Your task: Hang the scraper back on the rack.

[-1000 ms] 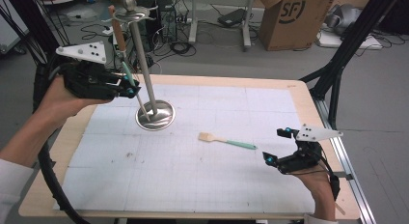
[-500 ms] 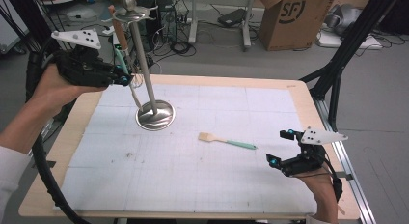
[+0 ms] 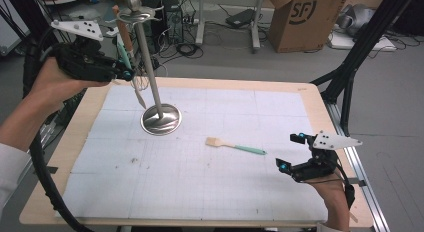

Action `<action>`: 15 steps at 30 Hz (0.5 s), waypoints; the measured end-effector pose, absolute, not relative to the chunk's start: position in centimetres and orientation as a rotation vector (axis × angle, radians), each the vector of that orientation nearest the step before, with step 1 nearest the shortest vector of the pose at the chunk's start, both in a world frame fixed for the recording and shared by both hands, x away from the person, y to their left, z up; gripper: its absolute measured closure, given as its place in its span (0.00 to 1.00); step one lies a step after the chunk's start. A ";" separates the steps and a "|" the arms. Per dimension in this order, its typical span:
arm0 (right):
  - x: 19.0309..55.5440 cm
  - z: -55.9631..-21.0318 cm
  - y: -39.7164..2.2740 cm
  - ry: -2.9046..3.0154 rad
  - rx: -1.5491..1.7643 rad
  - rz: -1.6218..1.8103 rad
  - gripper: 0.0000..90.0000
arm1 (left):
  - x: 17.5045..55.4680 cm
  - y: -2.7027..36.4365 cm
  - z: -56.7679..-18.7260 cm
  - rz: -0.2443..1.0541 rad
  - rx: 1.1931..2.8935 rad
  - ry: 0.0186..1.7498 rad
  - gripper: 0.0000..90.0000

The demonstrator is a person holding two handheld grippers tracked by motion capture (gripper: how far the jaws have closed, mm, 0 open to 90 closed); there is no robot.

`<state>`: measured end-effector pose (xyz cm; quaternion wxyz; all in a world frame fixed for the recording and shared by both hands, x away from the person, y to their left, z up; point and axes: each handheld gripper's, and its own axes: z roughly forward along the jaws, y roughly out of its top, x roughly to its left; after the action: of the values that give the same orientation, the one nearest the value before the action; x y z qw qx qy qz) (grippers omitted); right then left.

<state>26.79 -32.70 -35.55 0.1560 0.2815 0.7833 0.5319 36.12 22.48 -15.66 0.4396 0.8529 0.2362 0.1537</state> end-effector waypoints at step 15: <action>27.0 -35.7 -32.8 2.241 0.815 1.519 0.00 | 38.1 22.8 -15.2 0.384 2.128 0.628 0.85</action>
<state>26.97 -32.84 -35.67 0.1565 0.2848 0.7829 0.5305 38.06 22.76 -15.19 0.4304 0.8531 0.2516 0.1538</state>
